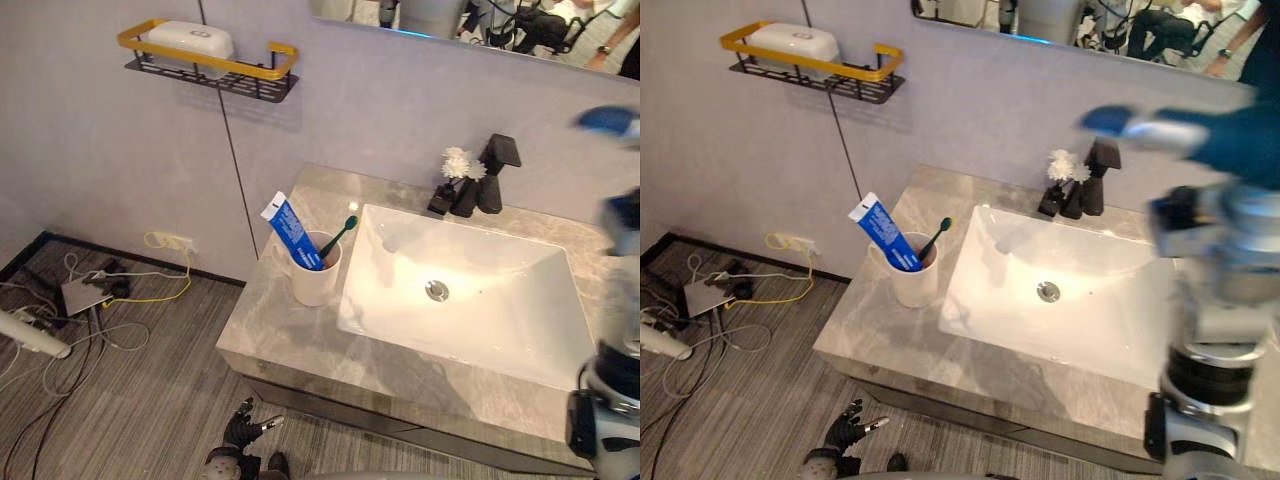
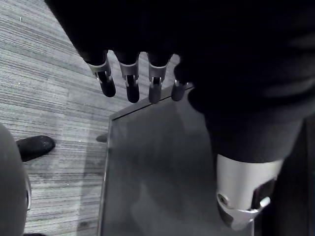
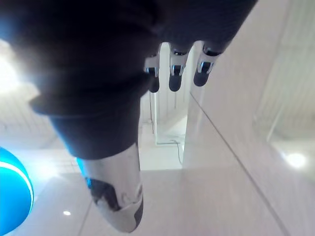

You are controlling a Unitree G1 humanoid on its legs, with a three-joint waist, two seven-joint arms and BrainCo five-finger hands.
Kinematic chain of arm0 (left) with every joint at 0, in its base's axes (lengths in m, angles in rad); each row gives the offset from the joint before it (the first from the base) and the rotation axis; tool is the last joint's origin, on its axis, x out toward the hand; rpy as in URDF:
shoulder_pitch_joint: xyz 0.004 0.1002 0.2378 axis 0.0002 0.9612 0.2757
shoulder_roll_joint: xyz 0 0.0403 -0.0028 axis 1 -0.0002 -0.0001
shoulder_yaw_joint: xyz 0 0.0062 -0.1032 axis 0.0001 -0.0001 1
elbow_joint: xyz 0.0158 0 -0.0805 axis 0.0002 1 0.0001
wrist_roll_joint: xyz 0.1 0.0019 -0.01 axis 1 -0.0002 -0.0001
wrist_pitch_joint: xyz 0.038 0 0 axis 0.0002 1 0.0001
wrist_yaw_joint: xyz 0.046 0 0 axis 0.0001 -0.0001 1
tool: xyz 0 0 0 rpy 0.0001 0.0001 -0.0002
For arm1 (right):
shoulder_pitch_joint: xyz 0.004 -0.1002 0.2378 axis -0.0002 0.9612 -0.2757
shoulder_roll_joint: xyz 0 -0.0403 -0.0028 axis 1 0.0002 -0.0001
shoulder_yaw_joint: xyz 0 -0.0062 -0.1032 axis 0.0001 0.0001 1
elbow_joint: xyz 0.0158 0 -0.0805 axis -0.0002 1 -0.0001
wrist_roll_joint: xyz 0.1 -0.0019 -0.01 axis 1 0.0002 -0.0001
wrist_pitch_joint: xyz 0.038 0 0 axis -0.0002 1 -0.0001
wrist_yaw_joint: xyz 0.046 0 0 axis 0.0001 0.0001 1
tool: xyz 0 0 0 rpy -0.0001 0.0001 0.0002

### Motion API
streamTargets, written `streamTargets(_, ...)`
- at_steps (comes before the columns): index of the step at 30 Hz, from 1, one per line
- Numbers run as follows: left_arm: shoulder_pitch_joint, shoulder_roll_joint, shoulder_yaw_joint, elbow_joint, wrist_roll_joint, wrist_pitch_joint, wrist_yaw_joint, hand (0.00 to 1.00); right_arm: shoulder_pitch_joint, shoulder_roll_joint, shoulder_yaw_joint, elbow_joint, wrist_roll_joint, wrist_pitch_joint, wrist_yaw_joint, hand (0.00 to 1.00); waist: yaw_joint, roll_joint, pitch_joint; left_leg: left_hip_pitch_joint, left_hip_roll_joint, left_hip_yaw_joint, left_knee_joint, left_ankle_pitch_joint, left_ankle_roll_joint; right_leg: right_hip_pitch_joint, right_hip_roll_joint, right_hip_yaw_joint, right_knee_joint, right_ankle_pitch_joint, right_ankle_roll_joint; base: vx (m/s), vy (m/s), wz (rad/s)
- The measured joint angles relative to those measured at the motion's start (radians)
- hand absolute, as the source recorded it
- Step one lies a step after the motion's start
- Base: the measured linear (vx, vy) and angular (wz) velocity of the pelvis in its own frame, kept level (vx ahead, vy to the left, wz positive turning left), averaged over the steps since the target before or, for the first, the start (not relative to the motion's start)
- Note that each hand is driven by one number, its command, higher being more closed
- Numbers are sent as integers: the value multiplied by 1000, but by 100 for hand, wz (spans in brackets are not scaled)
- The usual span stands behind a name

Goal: Organize washtable

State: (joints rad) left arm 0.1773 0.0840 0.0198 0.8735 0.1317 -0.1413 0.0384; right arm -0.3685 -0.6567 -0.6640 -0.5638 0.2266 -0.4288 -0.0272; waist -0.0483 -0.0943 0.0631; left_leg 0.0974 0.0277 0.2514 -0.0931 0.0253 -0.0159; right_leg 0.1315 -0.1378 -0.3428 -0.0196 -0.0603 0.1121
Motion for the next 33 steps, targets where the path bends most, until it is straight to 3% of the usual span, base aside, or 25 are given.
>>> streamTargets(4, 2, -32, 31, 14, 0, 0, -15, 0, 223, 23, -272, 53, 8, -14, -80, 0, -46, 17, -33, -16, -1, 26, 0, -4, 2, -30, 1, 29, -7, 13, -4, -11, 17, -21)
streamTargets(8, -1, -57, 60, 22, 0, 4, -16, 0, 404, 177, -399, 141, -7, 10, -160, 0, -71, 19, -52, -16, 2, 34, 0, -4, 2, -31, 5, 41, -21, 23, -4, -9, -4, -12)
streamTargets(10, 7, -59, 61, 23, 0, 3, -18, 0, 467, 251, -414, 217, -44, 34, -200, 0, -78, 20, -56, -15, 4, 39, 0, -6, 0, -34, 5, 45, -22, 23, -5, -21, -11, -6)
streamTargets(14, 6, -61, 61, 42, -2, 6, -19, 0, 554, 410, -435, 439, -83, 134, -273, 0, -78, 28, -70, -21, 7, 58, -2, -14, -10, -53, 5, 59, -18, 20, -8, -8, -4, -13)
streamTargets(17, 16, -83, 80, 41, -6, 11, -18, 0, 619, 566, -372, 545, -80, 195, -305, 0, -78, 51, -83, -18, 10, 88, -1, -15, -8, -61, 7, 79, -14, 21, -8, 34, -5, -18)
streamTargets(20, 18, -103, 143, 39, -24, 23, -12, 0, 687, 722, -252, 554, -56, 223, -306, 0, -74, 58, -85, -5, 21, 116, -1, -21, -12, -62, 16, 98, -7, 21, -8, 28, -27, -24)
streamTargets(24, 19, -107, 154, 35, -51, 38, 3, 0, 712, 741, -57, 716, -9, 243, -293, 0, -67, 64, -77, 14, 30, 156, 5, -41, -13, -55, 14, 102, 13, 14, -11, -10, -14, -21)
streamTargets(27, 27, -104, 146, 3, -60, 48, 11, 0, 747, 731, 124, 876, 17, 264, -198, 0, -19, 68, -54, 59, 38, 218, -4, -66, -21, -48, -3, 72, 72, -17, -17, -48, 15, -30)
streamTargets(31, 30, -101, 137, 1, -60, 43, 12, 0, 774, 742, 195, 1025, 17, 293, -109, 0, -13, 70, -54, 66, 42, 244, -7, -68, -23, -46, -11, 49, 88, -35, -17, 39, 13, 7)
streamTargets(33, 29, -99, 137, 10, -60, 42, 14, 0, 781, 743, 193, 1108, 18, 305, -64, 0, 4, 74, -50, 70, 40, 243, -7, -64, -28, -40, -12, 47, 87, -37, -10, 105, 13, 3)
